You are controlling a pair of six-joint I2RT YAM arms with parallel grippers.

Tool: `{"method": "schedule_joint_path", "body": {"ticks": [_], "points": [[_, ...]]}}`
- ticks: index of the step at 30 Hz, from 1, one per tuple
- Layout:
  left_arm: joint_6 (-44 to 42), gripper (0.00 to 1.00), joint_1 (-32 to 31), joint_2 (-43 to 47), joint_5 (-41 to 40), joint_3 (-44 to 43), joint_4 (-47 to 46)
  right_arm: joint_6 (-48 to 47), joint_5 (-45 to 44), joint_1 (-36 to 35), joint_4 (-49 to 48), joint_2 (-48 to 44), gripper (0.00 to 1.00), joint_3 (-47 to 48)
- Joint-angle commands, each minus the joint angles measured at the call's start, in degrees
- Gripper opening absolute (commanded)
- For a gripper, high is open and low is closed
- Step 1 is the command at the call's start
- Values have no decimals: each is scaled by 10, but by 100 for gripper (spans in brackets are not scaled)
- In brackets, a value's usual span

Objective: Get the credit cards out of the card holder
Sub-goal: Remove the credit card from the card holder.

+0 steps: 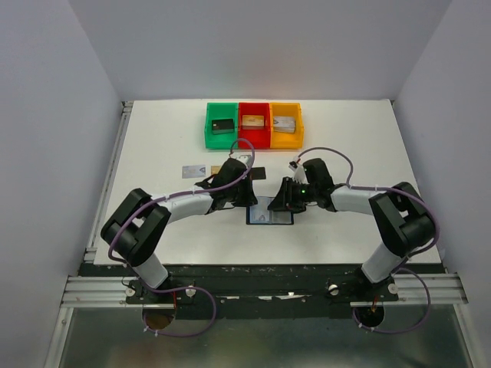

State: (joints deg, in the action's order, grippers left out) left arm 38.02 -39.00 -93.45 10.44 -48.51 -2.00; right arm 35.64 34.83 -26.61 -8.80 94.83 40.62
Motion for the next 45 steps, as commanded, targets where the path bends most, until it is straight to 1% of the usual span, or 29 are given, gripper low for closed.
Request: {"method": "schedule_joint_path", "body": {"ticks": [1, 8, 10, 20, 31, 45], "points": [[1, 0, 1, -9, -26, 3, 13, 10, 5, -6, -20, 21, 41, 18], [0, 0, 2, -11, -37, 3, 19, 16, 8, -7, -27, 41, 41, 26], [-1, 0, 1, -9, -40, 4, 37, 17, 7, -8, -28, 46, 41, 27], [1, 0, 1, -12, -53, 3, 55, 24, 12, -8, -44, 70, 41, 26], [3, 0, 1, -25, -54, 3, 59, 48, 29, -8, -92, 70, 40, 10], [8, 0, -1, -32, -53, 10, 56, 54, 43, -8, -109, 84, 40, 8]]}}
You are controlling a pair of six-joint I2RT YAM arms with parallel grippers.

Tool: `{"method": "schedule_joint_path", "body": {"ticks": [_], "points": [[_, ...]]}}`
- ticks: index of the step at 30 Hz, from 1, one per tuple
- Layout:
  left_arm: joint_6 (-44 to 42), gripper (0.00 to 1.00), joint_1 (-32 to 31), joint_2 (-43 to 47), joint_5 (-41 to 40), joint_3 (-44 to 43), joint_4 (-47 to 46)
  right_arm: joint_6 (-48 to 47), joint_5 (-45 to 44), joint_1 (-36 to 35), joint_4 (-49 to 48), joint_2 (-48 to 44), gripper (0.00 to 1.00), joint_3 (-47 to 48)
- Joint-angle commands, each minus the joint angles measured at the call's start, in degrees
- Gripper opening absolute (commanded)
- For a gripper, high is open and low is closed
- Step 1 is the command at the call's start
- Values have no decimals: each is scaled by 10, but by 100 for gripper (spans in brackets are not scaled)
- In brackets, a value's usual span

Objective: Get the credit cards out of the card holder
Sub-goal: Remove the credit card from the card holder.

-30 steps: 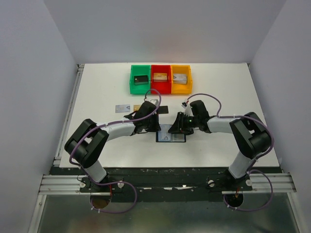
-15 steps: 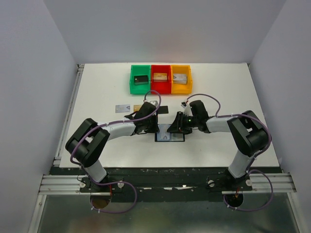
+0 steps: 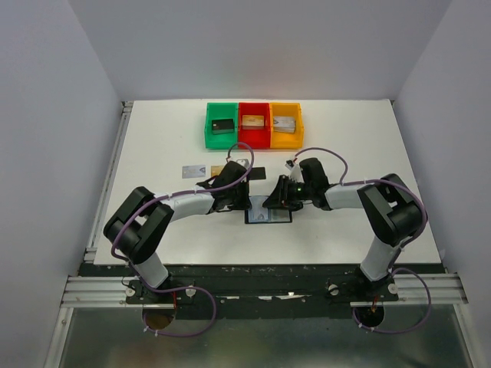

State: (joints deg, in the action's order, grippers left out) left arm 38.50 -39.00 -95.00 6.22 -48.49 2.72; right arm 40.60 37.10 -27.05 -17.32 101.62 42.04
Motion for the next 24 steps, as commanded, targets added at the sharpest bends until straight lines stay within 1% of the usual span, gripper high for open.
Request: {"method": "schedule_joint_path", "body": {"ticks": [1, 10, 24], "points": [[4, 0, 0, -17, -11, 10, 10, 4, 20, -4, -23, 19, 40, -6], [5, 0, 0, -14, -15, 15, 11, 4, 23, -4, -34, 43, 40, -10], [7, 0, -2, -21, -9, 16, 6, 43, 68, -4, -139, 71, 39, -28]]}}
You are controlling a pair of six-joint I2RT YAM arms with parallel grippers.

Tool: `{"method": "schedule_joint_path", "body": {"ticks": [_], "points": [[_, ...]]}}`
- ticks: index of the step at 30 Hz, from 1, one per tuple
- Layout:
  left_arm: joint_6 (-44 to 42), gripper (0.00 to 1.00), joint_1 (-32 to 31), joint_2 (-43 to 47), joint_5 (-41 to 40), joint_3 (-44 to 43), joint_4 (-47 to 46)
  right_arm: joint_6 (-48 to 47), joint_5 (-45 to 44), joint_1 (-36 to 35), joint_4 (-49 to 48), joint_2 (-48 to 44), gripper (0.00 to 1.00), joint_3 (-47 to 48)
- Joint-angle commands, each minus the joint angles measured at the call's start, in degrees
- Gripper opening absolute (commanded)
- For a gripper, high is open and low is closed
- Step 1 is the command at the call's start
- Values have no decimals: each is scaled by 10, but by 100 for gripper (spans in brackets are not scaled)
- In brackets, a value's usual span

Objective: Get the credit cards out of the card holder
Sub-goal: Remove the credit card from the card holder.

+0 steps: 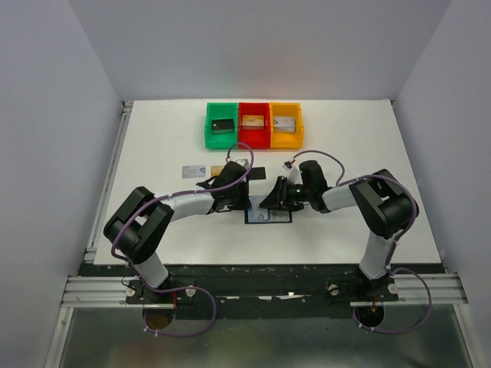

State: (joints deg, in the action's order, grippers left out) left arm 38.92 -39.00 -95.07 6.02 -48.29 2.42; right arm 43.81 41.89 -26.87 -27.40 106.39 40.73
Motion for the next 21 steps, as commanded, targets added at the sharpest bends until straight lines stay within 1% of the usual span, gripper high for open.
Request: {"method": "schedule_joint_path", "body": {"ticks": [1, 10, 21], "points": [[2, 0, -2, -21, -3, 15, 7, 14, 22, -5, -42, 24, 39, -13], [1, 0, -7, -19, 25, 27, -39, 20, 33, -5, -49, 36, 39, -4], [-5, 0, -13, -21, 32, 24, -45, 17, 39, -13, -37, 49, 39, 10]]}}
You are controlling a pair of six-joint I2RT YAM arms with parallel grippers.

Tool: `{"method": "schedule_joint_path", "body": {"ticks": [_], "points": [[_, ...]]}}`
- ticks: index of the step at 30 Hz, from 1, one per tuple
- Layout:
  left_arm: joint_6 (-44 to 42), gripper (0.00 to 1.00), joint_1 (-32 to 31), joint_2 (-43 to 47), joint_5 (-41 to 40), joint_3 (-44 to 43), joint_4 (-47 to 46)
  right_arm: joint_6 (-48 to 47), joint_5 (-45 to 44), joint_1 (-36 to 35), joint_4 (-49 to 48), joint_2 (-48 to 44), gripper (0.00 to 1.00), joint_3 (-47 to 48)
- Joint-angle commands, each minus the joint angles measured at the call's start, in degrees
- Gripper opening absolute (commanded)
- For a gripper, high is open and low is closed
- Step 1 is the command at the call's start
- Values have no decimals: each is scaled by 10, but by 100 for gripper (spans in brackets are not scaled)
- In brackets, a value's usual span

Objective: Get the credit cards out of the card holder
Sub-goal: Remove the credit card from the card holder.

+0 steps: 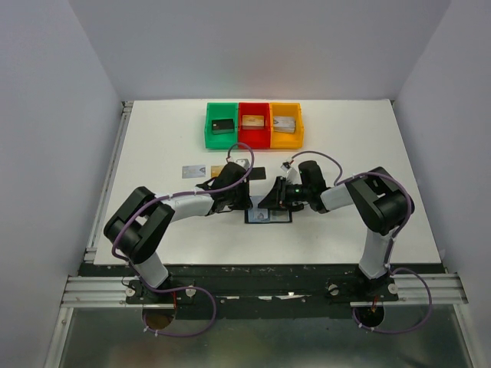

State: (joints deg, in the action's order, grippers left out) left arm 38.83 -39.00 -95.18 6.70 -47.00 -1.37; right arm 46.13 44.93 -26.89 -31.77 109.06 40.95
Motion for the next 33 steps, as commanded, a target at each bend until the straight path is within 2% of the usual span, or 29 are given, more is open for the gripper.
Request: {"method": "schedule_joint_path", "body": {"ticks": [1, 8, 13, 22, 29, 33], "points": [[-3, 0, -12, -19, 25, 11, -7, -6, 9, -12, 7, 22, 39, 8], [-2, 0, -12, 11, -11, 12, 13, -18, -5, -12, 32, 3, 36, 7], [1, 11, -12, 35, -21, 17, 29, -23, -12, -12, 45, -9, 36, 7], [3, 13, -12, 28, -29, 17, 37, -35, -24, -12, 69, -31, 35, 2], [6, 28, -12, 42, -35, 24, 35, -44, -31, -12, 86, -46, 35, -2], [7, 29, -12, 43, -38, 27, 35, -44, -32, -13, 87, -50, 34, -4]]}}
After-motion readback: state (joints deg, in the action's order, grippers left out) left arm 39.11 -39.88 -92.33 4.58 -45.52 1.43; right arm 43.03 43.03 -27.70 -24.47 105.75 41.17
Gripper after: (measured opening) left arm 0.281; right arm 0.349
